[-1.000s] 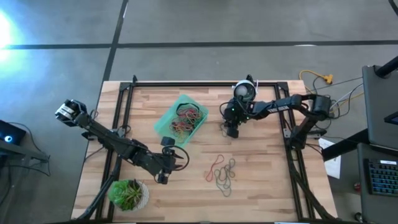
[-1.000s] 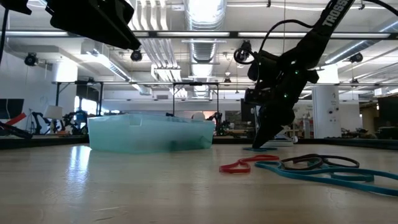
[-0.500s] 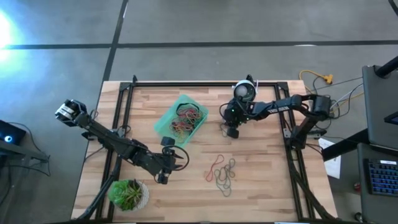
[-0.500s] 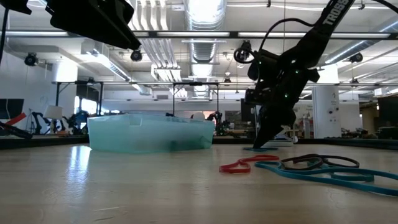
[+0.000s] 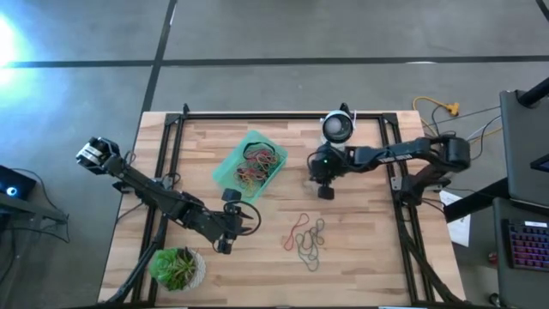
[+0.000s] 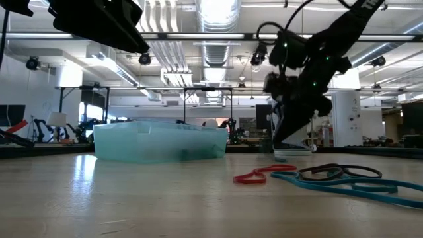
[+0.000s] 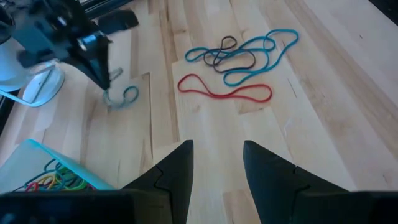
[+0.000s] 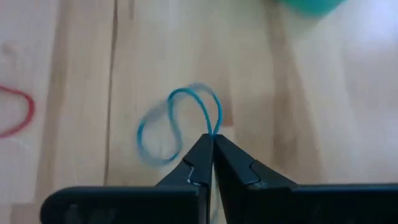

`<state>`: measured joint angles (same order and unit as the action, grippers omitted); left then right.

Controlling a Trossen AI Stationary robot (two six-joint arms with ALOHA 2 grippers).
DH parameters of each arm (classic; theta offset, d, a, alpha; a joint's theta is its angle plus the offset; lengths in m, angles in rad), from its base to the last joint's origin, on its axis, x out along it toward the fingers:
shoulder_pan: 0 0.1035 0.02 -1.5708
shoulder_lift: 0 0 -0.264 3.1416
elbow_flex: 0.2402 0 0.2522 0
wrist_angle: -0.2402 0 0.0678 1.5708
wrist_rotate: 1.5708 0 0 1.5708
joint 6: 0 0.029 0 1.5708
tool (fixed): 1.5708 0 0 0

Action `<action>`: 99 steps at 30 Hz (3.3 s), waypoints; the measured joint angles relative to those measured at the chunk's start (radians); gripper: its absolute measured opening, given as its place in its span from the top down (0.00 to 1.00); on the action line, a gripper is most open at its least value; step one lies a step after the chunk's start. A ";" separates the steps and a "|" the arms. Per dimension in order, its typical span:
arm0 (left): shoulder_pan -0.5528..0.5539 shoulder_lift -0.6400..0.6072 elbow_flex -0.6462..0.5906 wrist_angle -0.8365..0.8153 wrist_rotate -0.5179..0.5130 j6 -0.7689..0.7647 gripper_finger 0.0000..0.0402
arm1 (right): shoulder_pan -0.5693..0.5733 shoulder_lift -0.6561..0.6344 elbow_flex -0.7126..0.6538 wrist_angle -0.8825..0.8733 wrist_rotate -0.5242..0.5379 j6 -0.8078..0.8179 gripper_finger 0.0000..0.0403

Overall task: Pick and place rubber bands into bin
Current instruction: Put the blue rubber band into the green bin

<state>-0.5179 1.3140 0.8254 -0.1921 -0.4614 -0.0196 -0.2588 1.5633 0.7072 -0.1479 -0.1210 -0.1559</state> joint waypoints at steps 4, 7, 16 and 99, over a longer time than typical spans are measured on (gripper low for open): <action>0.000 0.000 -0.001 0.000 0.000 0.000 0.69 | 0.038 -0.057 0.001 0.003 0.010 -0.009 0.98; 0.000 0.000 -0.001 0.000 0.000 0.000 0.69 | 0.061 -0.102 0.002 0.007 0.008 -0.014 0.98; 0.001 0.000 -0.001 0.001 0.000 0.000 0.69 | 0.120 -0.206 0.004 0.032 0.095 -0.069 0.98; 0.001 0.000 -0.013 0.013 0.000 0.000 0.69 | 0.015 0.365 0.595 0.120 0.112 -0.098 0.62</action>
<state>-0.5171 1.3144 0.8120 -0.1791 -0.4618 -0.0193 -0.2442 1.9281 1.3022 -0.0279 -0.0093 -0.2538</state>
